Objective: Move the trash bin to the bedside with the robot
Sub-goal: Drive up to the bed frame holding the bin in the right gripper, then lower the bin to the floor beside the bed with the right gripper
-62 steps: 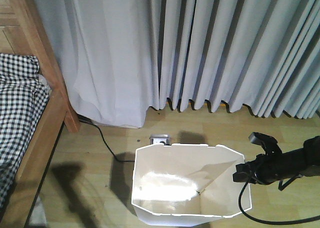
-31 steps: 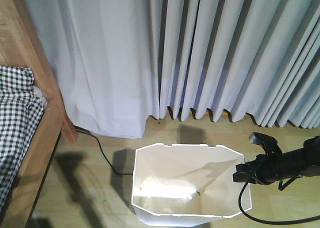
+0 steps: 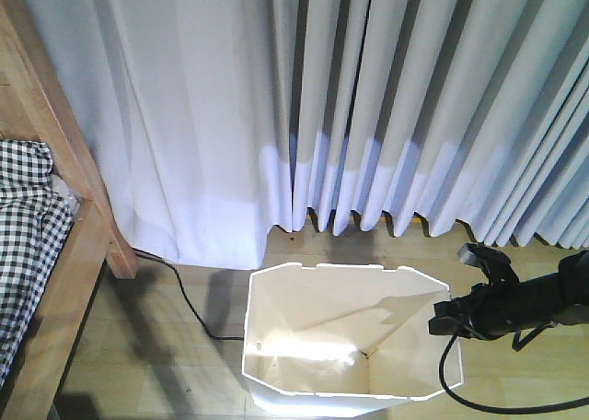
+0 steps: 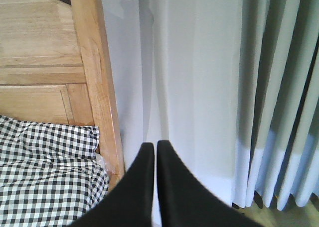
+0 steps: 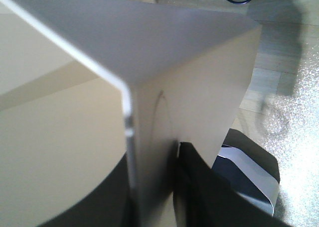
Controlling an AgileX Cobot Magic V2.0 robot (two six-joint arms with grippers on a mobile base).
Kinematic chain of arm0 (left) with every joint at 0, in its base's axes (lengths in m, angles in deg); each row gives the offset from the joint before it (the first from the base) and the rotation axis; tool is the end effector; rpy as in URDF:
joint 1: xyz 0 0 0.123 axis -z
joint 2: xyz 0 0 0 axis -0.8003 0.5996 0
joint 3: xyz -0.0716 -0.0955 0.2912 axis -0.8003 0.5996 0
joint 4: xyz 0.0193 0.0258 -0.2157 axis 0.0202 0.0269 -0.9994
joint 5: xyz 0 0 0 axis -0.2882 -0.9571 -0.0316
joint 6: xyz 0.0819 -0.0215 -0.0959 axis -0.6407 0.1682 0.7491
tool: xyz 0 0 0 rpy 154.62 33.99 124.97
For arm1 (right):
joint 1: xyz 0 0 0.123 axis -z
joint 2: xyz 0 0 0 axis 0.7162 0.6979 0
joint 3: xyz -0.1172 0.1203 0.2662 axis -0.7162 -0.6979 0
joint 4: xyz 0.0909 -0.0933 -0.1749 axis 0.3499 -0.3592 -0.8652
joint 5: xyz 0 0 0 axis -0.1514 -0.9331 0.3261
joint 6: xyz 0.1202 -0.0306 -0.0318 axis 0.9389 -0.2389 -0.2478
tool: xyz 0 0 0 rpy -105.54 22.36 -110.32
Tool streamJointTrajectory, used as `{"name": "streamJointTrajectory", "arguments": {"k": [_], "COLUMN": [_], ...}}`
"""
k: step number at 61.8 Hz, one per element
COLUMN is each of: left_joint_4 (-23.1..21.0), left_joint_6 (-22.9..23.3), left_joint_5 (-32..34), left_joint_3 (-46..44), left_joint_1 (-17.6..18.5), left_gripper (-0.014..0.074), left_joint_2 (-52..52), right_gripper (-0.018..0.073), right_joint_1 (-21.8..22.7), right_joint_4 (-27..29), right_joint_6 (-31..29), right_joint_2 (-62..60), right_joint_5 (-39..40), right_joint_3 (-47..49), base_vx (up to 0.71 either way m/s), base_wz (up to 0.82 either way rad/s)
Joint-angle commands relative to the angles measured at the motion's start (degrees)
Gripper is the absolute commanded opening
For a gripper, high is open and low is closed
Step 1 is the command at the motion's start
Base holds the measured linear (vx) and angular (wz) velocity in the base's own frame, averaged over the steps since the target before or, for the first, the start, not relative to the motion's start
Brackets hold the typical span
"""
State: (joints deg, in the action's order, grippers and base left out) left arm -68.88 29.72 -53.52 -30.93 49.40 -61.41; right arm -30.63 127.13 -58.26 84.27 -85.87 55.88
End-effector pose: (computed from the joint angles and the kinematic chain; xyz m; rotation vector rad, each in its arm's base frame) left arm 0.0278 0.0024 0.1796 -0.0441 1.7183 0.0651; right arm 0.2877 -0.0020 -0.0043 -0.1075 2.8461 0.8554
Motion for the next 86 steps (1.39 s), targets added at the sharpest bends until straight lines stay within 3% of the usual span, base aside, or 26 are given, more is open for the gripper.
{"name": "streamJointTrajectory", "arguments": {"k": [1,37,55,65,73,86], "left_joint_4": [-0.2,-0.2,-0.2,-0.2,-0.2,-0.2], "left_joint_6": [0.0,0.0,0.0,0.0,0.0,0.0], "left_joint_5": [4.1,4.1,4.1,4.1,4.1,4.1], "left_joint_3": [1.1,1.1,1.1,1.1,1.1,1.1], "left_joint_1": [0.0,0.0,0.0,0.0,0.0,0.0], "left_gripper": [-0.0006,-0.0006,-0.0006,-0.0006,-0.0006,-0.0006], "left_joint_2": [-0.9,-0.9,-0.9,-0.9,-0.9,-0.9], "right_gripper": [-0.0006,-0.0006,-0.0006,-0.0006,-0.0005,-0.0003], "right_joint_1": [0.2,0.2,0.2,0.1,0.1,0.1], "right_joint_4": [0.5,0.7,0.5,-1.0,-5.6,-20.3], "right_joint_6": [0.0,-0.8,-1.4,1.9,5.4,23.0], "right_joint_2": [-3.9,-3.9,-3.9,-3.8,-2.9,3.7], "right_joint_5": [-14.0,-13.8,-6.5,-1.1,3.0,1.6], "right_joint_3": [0.1,0.1,1.6,3.9,7.7,18.6], "base_vx": [0.04,0.01,0.00,0.00,0.00,0.00], "base_wz": [0.00,0.00,0.00,0.00,0.00,0.00]}}
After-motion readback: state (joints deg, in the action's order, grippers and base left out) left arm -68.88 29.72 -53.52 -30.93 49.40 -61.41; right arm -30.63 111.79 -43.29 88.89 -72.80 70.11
